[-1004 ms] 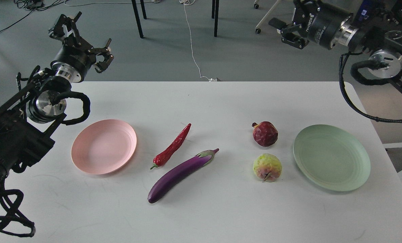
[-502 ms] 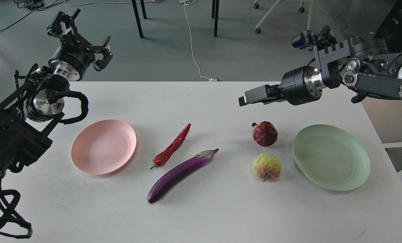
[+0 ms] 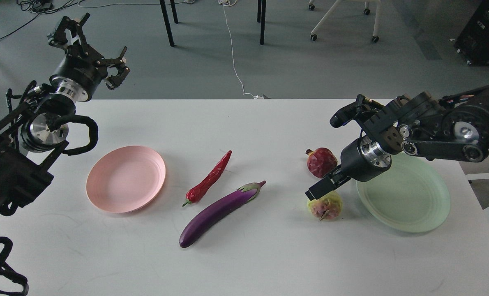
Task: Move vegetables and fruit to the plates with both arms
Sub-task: 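Lower the right gripper onto the pale fig and grasp it, then carry the fig onto the green plate and release it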
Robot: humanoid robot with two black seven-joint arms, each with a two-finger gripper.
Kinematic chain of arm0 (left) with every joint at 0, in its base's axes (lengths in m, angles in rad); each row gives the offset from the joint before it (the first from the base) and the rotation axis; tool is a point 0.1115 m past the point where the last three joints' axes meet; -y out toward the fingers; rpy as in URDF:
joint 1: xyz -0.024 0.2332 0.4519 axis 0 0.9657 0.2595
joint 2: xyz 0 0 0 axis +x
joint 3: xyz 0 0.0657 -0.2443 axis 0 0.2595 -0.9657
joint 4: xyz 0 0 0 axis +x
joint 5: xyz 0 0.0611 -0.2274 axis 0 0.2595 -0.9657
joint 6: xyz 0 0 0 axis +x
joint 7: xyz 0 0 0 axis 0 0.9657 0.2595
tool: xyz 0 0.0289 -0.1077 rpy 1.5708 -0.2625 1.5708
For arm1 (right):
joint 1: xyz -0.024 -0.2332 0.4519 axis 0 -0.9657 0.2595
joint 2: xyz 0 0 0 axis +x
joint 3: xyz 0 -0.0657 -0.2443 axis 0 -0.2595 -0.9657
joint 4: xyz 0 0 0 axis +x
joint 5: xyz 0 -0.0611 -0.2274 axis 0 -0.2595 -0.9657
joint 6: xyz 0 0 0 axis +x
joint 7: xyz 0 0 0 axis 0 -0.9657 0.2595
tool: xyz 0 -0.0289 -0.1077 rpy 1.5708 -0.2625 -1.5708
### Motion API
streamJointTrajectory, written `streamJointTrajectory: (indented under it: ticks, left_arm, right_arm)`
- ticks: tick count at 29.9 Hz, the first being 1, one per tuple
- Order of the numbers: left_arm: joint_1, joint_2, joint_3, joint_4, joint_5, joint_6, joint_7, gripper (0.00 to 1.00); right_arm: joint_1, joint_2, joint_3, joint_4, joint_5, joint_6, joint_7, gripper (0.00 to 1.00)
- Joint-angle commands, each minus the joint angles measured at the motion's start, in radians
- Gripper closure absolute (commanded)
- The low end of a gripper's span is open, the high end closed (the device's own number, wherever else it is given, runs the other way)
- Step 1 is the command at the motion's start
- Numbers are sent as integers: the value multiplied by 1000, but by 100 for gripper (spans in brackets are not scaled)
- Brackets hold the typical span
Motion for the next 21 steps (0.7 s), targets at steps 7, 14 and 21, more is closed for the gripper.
streamJointTrajectory:
  ticks: [7, 14, 21]
  left_arm:
    - [-4, -12, -11, 0, 0, 2, 0, 2]
    - [-4, -7, -11, 0, 0, -6, 0, 2]
    - [-4, -9, -11, 0, -2, -4, 0, 2]
  right_arm:
    - [-89, 61, -30, -94, -48, -50, 3, 5]
    - [-109, 68, -33, -94, -49, -47, 6, 9]
    - [-88, 67, -37, -92, -54, -36, 14, 38]
